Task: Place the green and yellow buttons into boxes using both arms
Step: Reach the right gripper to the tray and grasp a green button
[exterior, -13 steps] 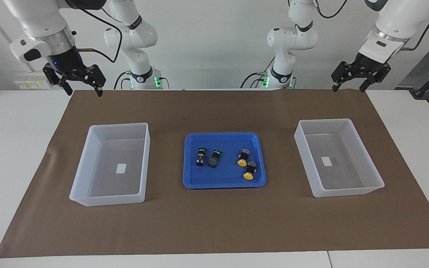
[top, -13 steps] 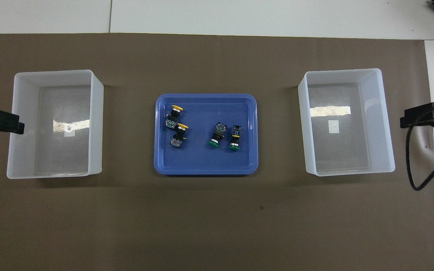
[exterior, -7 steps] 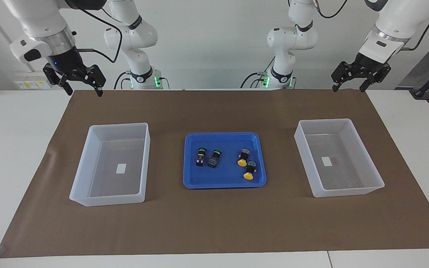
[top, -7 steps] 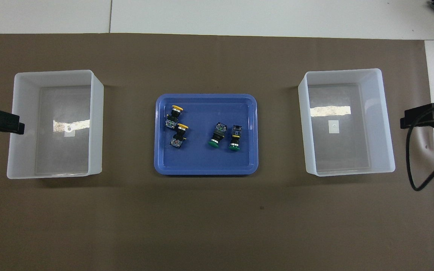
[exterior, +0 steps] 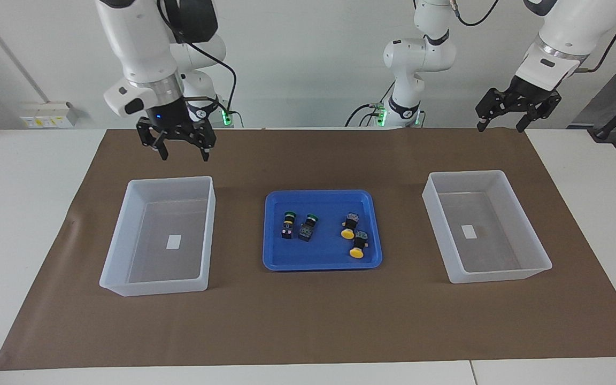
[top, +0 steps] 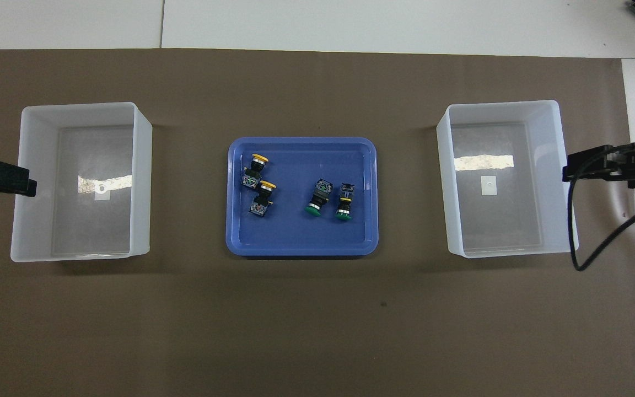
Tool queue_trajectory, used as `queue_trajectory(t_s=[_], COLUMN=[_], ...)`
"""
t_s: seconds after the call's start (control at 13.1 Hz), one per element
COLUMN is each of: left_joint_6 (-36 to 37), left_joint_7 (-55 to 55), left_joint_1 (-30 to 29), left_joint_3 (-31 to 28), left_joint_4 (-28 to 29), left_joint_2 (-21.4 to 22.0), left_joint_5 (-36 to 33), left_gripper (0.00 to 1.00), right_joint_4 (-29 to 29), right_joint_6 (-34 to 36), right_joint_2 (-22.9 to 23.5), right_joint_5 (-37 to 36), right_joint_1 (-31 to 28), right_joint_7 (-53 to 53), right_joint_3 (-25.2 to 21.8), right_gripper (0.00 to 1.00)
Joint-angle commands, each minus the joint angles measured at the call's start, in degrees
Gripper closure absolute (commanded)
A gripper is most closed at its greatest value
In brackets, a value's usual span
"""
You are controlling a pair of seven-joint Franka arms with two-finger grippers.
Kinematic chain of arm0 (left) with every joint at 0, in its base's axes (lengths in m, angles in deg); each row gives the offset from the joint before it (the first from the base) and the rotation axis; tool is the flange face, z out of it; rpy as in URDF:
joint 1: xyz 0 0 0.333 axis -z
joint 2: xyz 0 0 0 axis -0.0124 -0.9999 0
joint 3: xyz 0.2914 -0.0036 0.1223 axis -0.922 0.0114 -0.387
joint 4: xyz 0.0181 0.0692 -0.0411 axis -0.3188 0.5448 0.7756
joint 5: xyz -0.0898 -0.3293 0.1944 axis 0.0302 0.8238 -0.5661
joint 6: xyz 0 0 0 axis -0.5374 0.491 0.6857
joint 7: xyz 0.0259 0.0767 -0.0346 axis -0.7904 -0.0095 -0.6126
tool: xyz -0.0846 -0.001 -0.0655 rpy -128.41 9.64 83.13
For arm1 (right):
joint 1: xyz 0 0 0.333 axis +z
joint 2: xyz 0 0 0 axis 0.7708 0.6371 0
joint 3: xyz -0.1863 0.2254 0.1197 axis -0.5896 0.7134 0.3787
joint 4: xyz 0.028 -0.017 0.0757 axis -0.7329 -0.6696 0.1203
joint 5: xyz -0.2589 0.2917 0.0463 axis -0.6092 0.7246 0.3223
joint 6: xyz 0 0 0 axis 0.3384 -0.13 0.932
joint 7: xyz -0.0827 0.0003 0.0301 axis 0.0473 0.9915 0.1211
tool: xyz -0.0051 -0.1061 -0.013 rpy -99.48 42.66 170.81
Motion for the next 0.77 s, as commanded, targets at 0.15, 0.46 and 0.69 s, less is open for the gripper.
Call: queue_trajectory(t_s=[0.15,0.46,0.69], left_joint_6=[0.4,0.4,0.4], left_joint_7=[0.3,0.3,0.3], left_joint_1=[-0.8,-0.8,-0.8], left_joint_3=[0.4,0.4,0.4], left_joint_4=[1.2,1.2,1.2], left_joint_2=[1.2,1.2,1.2], left_joint_5=[0.7,0.7,0.7], left_gripper=[0.0,0.0,0.0], right_joint_4=[-2.9,-8.7,-11.3], right_joint_6=[-11.9,-25.0,-29.8], right_joint_2=[9.7,13.8,15.9], right_joint_5=[0.1,0.1,0.1], right_joint_1=[9.8,12.8,14.2], right_joint_7=[-8.3,-8.0,-7.0], right_joint_3=[-0.1,0.0,0.0], right_gripper=[0.0,0.0,0.05])
